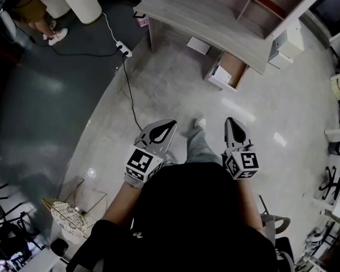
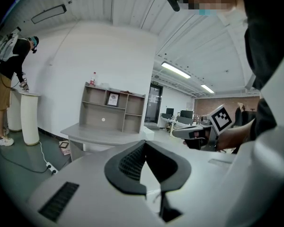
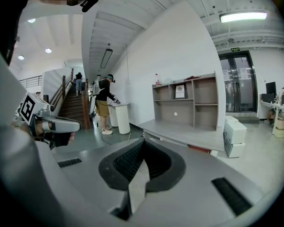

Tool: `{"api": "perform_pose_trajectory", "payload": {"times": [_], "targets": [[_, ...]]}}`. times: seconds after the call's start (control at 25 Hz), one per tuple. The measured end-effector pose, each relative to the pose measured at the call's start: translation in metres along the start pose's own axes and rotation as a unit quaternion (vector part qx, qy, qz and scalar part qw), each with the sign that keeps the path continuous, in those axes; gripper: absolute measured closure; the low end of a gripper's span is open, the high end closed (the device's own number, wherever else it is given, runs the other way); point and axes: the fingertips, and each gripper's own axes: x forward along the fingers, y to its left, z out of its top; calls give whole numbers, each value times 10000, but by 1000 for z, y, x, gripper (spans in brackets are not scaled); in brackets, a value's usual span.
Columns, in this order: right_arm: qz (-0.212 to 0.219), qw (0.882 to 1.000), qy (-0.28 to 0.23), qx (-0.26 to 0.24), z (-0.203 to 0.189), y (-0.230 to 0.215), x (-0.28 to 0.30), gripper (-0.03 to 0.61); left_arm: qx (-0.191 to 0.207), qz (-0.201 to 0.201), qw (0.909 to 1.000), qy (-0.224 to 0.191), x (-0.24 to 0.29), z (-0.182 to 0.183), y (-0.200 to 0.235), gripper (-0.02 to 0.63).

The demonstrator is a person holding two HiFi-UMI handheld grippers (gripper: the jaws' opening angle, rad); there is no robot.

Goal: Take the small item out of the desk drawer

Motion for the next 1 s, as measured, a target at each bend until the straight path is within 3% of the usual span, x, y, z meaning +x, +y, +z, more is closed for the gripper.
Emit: {"api": "perform_pose_trajectory", "payload": {"times": [0.24, 0.56, 1.0], "targets": [[359, 9992, -20, 200, 15, -46, 74, 583, 194, 261, 9993, 186, 60, 15, 38, 606], [725, 9970, 210, 172, 36, -123, 165, 583, 5, 573, 9979, 293, 163, 45, 81, 604], [1329, 9834, 1238, -52, -13, -232, 252, 581, -264, 1061, 9910, 766, 272, 54, 106, 604]]}}
